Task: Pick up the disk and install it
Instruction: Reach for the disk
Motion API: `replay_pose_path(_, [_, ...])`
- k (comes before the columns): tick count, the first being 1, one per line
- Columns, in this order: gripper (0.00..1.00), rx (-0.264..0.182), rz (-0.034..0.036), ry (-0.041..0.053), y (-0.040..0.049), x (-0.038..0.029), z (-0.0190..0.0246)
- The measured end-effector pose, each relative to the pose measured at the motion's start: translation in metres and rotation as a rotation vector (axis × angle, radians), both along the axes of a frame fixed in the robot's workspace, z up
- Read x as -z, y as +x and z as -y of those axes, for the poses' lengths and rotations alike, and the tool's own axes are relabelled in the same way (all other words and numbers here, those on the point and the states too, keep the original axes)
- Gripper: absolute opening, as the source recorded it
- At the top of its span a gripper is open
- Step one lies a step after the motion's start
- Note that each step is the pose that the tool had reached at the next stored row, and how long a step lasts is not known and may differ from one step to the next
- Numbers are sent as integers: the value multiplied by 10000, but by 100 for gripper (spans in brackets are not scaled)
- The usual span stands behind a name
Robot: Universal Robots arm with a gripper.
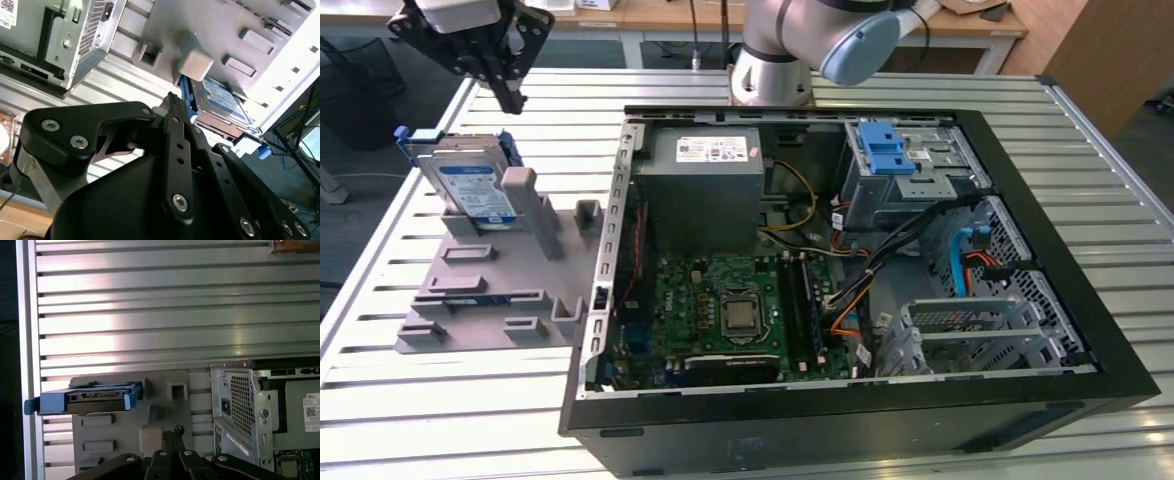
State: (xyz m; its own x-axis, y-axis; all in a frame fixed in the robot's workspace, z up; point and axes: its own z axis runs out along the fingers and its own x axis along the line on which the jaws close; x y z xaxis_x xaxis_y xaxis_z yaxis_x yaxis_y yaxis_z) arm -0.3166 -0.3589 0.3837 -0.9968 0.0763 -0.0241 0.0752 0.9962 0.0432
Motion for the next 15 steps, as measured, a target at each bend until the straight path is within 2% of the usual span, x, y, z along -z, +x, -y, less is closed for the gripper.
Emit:
replay_pose_path(8, [11, -2, -67, 0, -337, 24, -25])
replay_pose_path(15, [11, -1, -109, -45, -642, 102, -78])
